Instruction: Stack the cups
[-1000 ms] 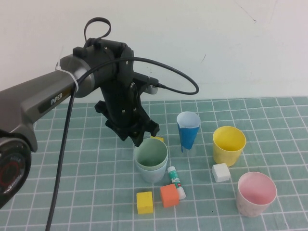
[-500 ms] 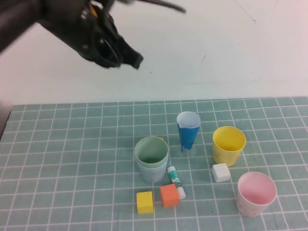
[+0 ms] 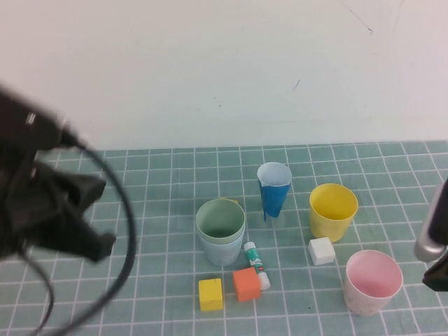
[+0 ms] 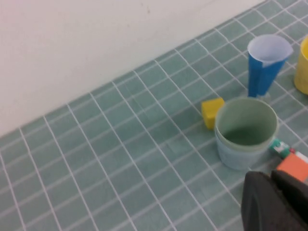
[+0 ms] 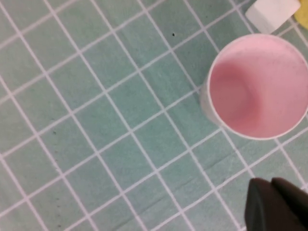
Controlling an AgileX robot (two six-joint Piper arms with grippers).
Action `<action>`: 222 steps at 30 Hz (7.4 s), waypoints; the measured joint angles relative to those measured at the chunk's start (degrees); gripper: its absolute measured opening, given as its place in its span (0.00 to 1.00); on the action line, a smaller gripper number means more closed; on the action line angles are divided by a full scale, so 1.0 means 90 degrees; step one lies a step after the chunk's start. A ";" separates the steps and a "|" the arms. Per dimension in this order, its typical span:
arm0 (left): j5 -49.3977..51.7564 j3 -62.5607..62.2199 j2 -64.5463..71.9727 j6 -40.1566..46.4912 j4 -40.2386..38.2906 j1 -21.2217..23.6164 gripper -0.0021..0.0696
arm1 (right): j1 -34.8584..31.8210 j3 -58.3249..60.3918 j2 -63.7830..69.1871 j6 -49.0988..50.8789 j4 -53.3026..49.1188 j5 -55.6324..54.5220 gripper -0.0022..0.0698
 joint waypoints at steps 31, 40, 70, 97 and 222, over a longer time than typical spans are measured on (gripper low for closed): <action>0.0257 0.2218 -0.2909 -0.0097 -0.0504 0.0000 0.03 | 0.0151 -0.2724 0.4036 0.0348 0.0205 -0.0129 0.08; 0.0219 0.2218 -0.2909 -0.0097 -0.0504 0.0000 0.03 | 0.0151 -0.4919 0.3995 0.0502 -0.0090 0.1086 0.06; -0.0306 0.2541 -0.2909 -0.0111 -0.0612 0.0000 0.03 | 0.0151 -0.5915 0.5256 0.1463 -0.0372 0.0772 0.37; -0.0434 0.2665 -0.2909 -0.0089 -0.0622 0.0000 0.03 | 0.0166 -0.8668 0.6020 0.1915 -0.1243 0.2415 0.07; -0.0636 0.3910 -0.5138 -0.0216 -0.0967 0.0124 0.03 | 0.1954 0.2452 -0.5775 0.5336 -0.3486 -0.0510 0.03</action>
